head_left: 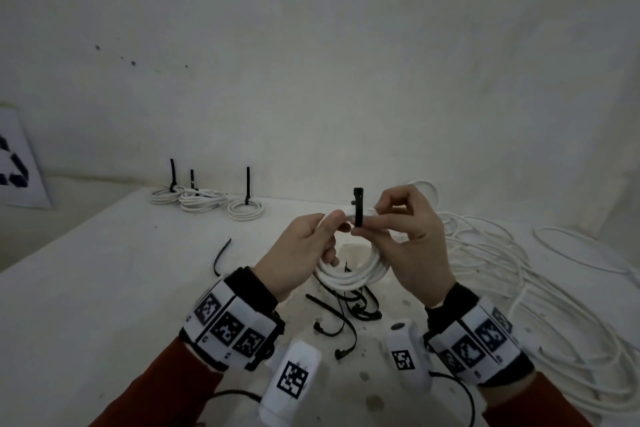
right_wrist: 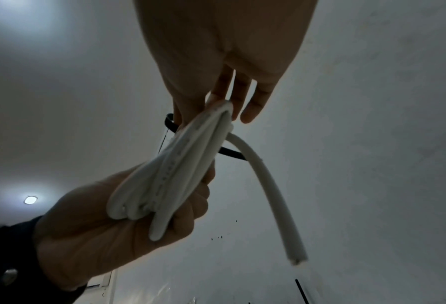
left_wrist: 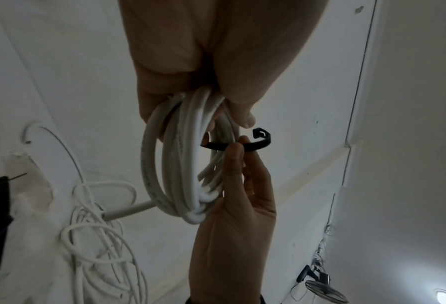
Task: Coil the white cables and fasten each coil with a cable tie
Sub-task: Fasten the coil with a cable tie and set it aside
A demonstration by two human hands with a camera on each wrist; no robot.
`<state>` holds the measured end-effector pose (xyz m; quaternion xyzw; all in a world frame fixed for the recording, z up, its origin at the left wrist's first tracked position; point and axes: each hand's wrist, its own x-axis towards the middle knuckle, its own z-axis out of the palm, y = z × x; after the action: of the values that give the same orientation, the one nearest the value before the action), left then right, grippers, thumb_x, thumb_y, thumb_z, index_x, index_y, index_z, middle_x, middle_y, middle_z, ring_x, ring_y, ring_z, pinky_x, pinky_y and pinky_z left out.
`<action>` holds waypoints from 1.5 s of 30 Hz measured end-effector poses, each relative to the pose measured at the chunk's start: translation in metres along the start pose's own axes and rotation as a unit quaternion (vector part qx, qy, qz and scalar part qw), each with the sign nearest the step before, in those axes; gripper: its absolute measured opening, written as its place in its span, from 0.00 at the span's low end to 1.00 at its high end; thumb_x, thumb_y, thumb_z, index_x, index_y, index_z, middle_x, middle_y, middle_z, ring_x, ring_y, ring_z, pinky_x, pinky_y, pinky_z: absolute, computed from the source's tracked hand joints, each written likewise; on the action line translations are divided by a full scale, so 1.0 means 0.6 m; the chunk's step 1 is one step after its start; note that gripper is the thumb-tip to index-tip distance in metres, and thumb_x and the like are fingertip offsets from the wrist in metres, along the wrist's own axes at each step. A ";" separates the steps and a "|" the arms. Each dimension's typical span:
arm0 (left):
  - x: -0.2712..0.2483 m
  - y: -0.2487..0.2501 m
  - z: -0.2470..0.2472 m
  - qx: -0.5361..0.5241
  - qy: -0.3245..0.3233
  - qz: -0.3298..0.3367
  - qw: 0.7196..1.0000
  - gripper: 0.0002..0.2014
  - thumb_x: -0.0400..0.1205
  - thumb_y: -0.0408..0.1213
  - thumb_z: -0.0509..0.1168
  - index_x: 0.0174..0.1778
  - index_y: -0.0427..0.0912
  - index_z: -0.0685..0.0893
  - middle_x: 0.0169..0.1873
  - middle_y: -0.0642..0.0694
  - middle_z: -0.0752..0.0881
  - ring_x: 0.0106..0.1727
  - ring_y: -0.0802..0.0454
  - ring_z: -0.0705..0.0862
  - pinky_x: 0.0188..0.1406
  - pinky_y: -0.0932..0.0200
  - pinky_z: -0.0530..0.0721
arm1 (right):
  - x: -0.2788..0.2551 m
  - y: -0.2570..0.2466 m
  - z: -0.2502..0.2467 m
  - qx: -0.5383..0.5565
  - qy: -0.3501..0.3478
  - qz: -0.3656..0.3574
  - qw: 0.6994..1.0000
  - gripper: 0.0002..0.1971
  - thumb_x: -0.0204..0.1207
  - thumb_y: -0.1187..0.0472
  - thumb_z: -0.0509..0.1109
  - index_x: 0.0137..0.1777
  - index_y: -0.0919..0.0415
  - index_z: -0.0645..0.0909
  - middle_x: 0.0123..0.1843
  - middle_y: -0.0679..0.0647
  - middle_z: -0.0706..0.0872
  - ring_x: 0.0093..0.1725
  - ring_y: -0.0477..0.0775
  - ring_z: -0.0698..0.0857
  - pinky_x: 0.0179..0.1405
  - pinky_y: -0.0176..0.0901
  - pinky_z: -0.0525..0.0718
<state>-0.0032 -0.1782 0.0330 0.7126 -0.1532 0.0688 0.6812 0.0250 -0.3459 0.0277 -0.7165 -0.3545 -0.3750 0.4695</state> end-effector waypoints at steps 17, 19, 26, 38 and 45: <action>0.008 0.006 -0.004 -0.038 0.002 0.020 0.999 0.27 0.67 0.56 0.70 0.43 0.31 0.83 0.20 0.55 0.70 0.22 0.58 0.70 0.31 0.55 0.72 | 0.037 -0.028 -0.048 0.302 -0.014 0.270 0.914 0.10 0.69 0.69 0.76 0.43 0.65 0.76 0.45 0.59 0.84 0.43 0.56 0.85 0.39 0.42 0.86; 0.015 0.010 -0.004 -0.045 -0.013 0.032 0.998 0.22 0.67 0.54 0.70 0.43 0.38 0.86 0.20 0.54 0.71 0.22 0.58 0.71 0.30 0.57 0.73 | 0.051 -0.028 -0.047 0.295 0.042 0.350 0.888 0.07 0.75 0.63 0.73 0.46 0.65 0.78 0.44 0.60 0.87 0.37 0.55 0.86 0.32 0.38 0.85; 0.037 0.012 0.019 -0.086 -0.061 0.025 0.994 0.11 0.67 0.51 0.71 0.33 0.48 0.88 0.21 0.51 0.67 0.23 0.56 0.66 0.24 0.62 0.73 | 0.078 -0.027 -0.026 0.285 0.103 0.331 0.894 0.10 0.72 0.70 0.75 0.52 0.69 0.83 0.44 0.63 0.92 0.41 0.61 0.91 0.41 0.48 0.90; 0.052 -0.001 0.031 -0.162 -0.060 -0.008 0.985 0.15 0.68 0.58 0.69 0.22 0.53 0.85 0.19 0.56 0.63 0.21 0.59 0.62 0.21 0.66 0.69 | 0.065 -0.002 -0.029 0.181 0.108 0.249 0.945 0.09 0.66 0.75 0.79 0.45 0.65 0.87 0.33 0.59 0.90 0.33 0.56 0.91 0.35 0.39 0.87; 0.057 0.002 0.024 -0.216 -0.032 -0.035 0.975 0.17 0.74 0.51 0.63 0.29 0.43 0.89 0.21 0.52 0.59 0.20 0.58 0.61 0.18 0.66 0.68 | 0.064 0.002 -0.027 0.085 0.057 0.148 0.984 0.09 0.67 0.73 0.80 0.40 0.57 0.90 0.37 0.52 0.91 0.38 0.55 0.91 0.41 0.55 0.89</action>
<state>0.0272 -0.1966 0.0436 0.5557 -0.1613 -0.0122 0.8155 0.0408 -0.3555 0.0651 -0.6957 -0.2477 -0.3103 0.5986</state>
